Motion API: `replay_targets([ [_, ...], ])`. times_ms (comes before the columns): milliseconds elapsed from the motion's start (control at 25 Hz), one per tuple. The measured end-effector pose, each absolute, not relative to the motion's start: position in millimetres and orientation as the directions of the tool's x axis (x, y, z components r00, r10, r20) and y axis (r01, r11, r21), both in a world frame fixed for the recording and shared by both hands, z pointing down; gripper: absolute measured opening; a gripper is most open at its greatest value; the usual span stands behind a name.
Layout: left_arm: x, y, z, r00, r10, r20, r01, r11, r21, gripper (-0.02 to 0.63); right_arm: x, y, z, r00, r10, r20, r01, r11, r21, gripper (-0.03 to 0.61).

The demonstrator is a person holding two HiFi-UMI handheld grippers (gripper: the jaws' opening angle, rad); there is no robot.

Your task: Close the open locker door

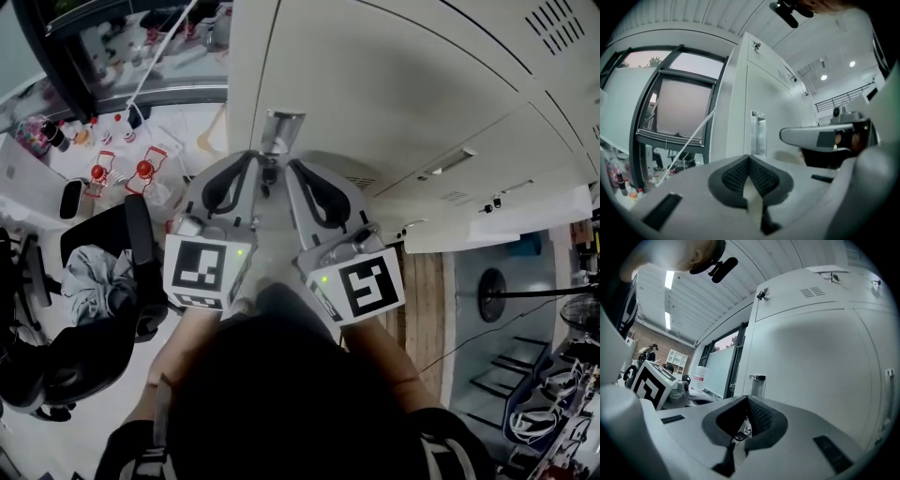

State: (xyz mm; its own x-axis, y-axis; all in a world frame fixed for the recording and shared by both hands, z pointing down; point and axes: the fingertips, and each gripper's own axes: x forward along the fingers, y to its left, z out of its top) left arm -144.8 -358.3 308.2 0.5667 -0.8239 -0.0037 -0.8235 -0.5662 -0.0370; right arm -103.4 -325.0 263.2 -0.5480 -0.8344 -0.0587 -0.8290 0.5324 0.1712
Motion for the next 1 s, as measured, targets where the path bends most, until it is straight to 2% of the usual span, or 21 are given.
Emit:
replay_targets([
  [480, -162.5, -273.0, 282.2, 0.531, -0.844, -0.071, -0.847, -0.526, -0.074, 0.0, -84.1, -266.5, 260.4, -0.454, -0.879, -0.141, -0.887, 0.432, 0.162, 0.015],
  [1000, -142.0, -193.1, 257.9, 0.466, -0.881, -0.087, -0.882, -0.455, -0.121, 0.002, -33.4, -193.9, 253.2, -0.422, -0.895, -0.144, -0.904, 0.404, 0.139, 0.015],
])
